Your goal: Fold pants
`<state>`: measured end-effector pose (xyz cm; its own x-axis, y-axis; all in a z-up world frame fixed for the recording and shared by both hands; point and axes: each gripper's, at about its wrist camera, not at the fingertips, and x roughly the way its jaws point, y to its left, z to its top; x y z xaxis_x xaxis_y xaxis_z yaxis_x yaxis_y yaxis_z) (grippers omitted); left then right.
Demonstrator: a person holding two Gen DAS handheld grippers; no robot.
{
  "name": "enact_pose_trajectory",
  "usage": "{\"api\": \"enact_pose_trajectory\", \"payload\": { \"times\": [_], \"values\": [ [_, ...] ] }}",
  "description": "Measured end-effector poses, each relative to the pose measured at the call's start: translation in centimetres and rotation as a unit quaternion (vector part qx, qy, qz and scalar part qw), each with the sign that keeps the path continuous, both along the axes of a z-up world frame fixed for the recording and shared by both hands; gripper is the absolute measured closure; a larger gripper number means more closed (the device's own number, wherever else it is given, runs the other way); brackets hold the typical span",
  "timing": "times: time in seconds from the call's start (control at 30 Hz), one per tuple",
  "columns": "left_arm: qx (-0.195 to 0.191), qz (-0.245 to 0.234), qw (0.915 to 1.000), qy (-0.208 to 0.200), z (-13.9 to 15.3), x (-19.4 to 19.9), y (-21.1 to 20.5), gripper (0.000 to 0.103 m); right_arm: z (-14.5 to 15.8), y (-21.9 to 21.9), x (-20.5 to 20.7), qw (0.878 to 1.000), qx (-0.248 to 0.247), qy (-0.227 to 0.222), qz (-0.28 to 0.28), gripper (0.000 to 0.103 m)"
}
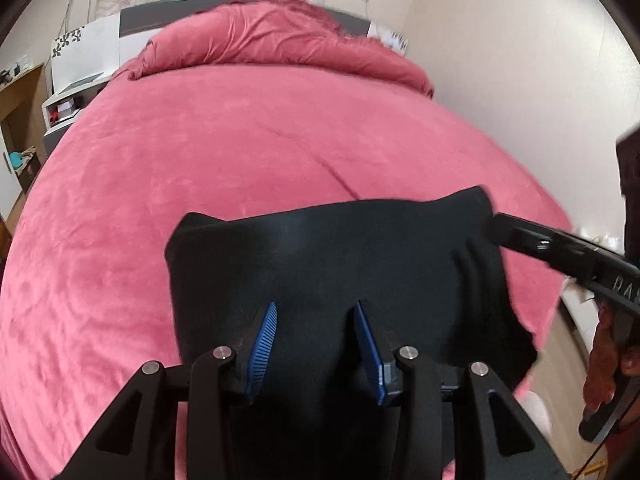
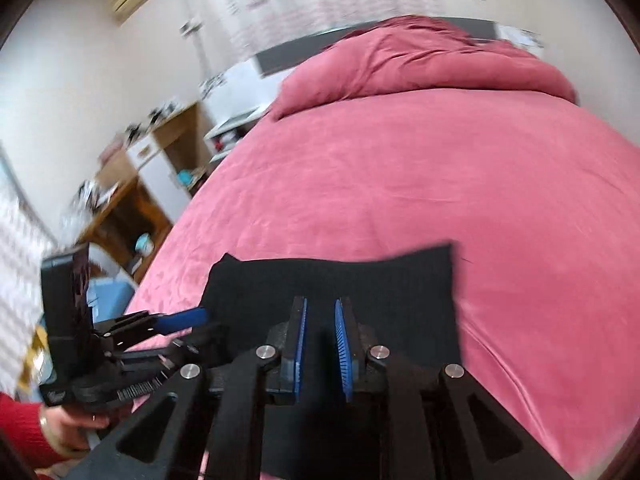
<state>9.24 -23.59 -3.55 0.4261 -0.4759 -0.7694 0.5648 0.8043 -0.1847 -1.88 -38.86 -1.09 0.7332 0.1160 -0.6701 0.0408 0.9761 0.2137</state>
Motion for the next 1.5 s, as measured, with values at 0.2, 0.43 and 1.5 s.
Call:
{"api": "enact_pose_trajectory", "payload": {
  "times": [0.2, 0.43, 1.5],
  "values": [
    [0.019, 0.005, 0.9998, 0.007, -1.6, 2.7, -1.8, 0.062, -6.6, -5.9, 3.1, 0.988, 0.032, 0.09, -0.119, 0.103],
    [-0.004, 0.0, 0.9999, 0.014, -2.2, 3.3, -1.6, 0.061, -7.1, -6.3, 2.3, 0.99, 0.058, 0.063, -0.113, 0.103],
    [-0.142, 0.013, 0.9669, 0.212, -6.1, 1.2, 10.3, 0.035, -8.8, -9.5, -2.2, 0.982, 0.138, 0.118, -0.053, 0.015]
  ]
}}
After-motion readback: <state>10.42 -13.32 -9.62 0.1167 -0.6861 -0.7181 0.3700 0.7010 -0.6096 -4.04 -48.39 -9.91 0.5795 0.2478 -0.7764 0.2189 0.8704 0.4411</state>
